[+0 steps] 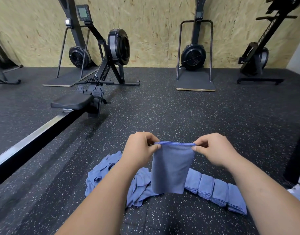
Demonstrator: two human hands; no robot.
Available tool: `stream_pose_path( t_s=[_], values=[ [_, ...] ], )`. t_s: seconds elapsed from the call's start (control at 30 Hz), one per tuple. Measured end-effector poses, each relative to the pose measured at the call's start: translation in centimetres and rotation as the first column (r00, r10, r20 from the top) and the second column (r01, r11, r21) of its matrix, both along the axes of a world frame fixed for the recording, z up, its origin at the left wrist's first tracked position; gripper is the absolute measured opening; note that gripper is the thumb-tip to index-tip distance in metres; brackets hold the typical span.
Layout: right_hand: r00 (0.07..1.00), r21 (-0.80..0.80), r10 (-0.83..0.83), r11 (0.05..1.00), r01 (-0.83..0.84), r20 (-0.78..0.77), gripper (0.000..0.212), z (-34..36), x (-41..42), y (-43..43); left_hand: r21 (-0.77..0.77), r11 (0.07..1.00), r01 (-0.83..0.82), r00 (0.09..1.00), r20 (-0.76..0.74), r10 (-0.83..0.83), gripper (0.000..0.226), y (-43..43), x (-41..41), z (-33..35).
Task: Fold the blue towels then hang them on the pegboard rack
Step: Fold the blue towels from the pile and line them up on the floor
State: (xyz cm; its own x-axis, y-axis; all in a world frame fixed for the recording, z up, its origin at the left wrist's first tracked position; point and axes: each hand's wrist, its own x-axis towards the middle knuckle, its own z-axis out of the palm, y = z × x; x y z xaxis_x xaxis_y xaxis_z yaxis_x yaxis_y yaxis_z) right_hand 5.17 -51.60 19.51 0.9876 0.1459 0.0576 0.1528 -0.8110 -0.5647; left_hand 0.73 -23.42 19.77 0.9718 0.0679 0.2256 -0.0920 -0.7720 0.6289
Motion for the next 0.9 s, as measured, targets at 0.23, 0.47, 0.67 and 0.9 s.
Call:
stream_pose_path(
  t_s=[0.23,0.47,0.67,0.9],
  values=[
    [0.996,0.047,0.078,0.996,-0.08,0.031,0.012,0.2,-0.1,0.4,0.182,0.982,-0.056,0.998,-0.01,0.059,0.014,-0.3,0.0,0.0],
    [0.962,0.26,0.223,0.931,-0.258,0.155,0.012,0.5,-1.7,3.4,0.178,0.973,0.149,0.98,0.103,-0.169,0.036,-1.6,-0.5,0.1],
    [0.955,0.384,0.27,0.875,-0.295,0.119,0.018,0.7,-2.4,4.2,0.14,0.968,0.208,0.959,0.166,-0.23,0.007,-2.9,-0.5,0.5],
    [0.896,0.186,0.405,0.909,-0.373,-0.181,0.031,-2.4,-1.3,2.1,0.1,0.956,0.276,0.917,0.268,-0.294,0.005,-2.6,-1.4,1.6]
  ],
)
